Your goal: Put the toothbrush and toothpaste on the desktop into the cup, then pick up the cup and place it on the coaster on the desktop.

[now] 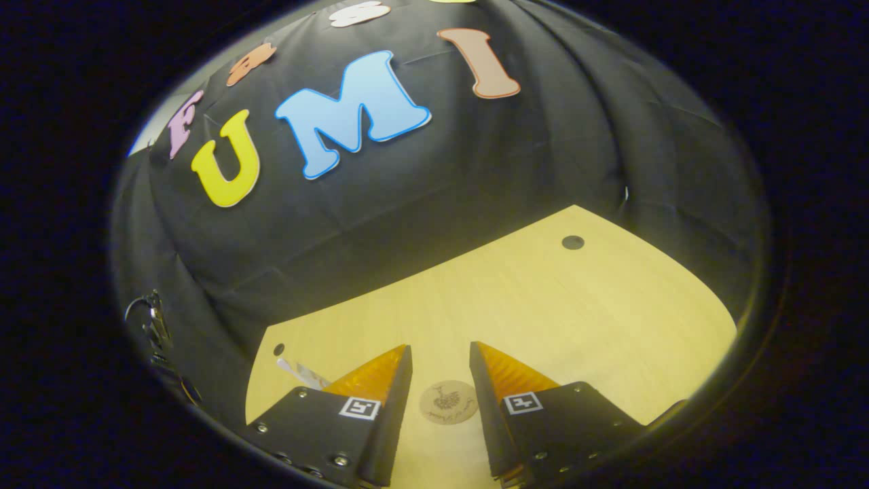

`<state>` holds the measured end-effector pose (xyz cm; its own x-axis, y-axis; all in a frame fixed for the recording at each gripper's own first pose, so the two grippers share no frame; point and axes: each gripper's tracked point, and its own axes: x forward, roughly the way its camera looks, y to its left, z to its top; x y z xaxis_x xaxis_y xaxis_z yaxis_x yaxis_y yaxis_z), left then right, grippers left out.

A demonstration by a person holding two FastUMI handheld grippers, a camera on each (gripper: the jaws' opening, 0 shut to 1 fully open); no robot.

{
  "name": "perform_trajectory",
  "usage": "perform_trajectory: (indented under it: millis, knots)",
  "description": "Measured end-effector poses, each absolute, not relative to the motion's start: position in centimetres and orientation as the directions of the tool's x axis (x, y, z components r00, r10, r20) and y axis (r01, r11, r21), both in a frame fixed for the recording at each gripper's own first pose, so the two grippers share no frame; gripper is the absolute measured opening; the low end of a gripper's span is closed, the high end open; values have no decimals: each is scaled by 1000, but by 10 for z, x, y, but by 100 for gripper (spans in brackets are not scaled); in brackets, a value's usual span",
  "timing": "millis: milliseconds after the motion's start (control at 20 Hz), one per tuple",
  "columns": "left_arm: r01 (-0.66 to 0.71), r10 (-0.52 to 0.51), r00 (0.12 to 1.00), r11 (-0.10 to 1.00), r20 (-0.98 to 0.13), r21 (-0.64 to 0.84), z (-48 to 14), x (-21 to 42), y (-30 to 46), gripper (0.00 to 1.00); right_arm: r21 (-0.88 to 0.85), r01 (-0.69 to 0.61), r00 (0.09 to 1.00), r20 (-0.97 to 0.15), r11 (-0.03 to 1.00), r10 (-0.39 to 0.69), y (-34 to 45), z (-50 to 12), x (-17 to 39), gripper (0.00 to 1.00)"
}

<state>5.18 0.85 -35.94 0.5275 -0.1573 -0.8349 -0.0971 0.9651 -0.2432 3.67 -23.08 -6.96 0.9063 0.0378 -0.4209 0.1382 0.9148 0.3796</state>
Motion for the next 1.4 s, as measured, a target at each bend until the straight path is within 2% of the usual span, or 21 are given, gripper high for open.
perform_trajectory:
  millis: [200, 300, 1050, 1150, 1200, 1250, 1350, 1400]
  knots:
    - [-93, -140, 487, 973, -862, -211, -374, 65, -3, 49, 390, 187, 900, -436, 902, 2, -259, -78, 33, 52]
    - [-101, -131, 467, 975, -875, -200, -383, 70, -6, 46, 392, 196, 897, -442, 899, -3, -267, -81, 34, 52]
    - [-147, -77, 335, 980, -939, -133, -437, 100, 0, 47, 373, 214, 860, -510, 903, 6, -283, -108, 48, 51]
    - [-147, -71, 320, 981, -945, -124, -444, 101, 0, 41, 377, 216, 857, -516, 901, 10, -283, -111, 52, 51]
    - [-144, -69, 315, 982, -947, -120, -446, 101, -1, 44, 377, 217, 855, -518, 901, 11, -282, -113, 53, 51]
    - [-144, -62, 310, 983, -949, -112, -447, 103, 1, 39, 376, 218, 853, -521, 901, 12, -282, -114, 54, 51]
    - [-133, -57, 324, 986, -944, -105, -446, 109, -1, 36, 378, 219, 850, -527, 900, 14, -282, -116, 56, 51]
    - [-130, -54, 330, 986, -942, -102, -445, 110, 0, 31, 377, 221, 847, -531, 899, 15, -282, -118, 56, 51]
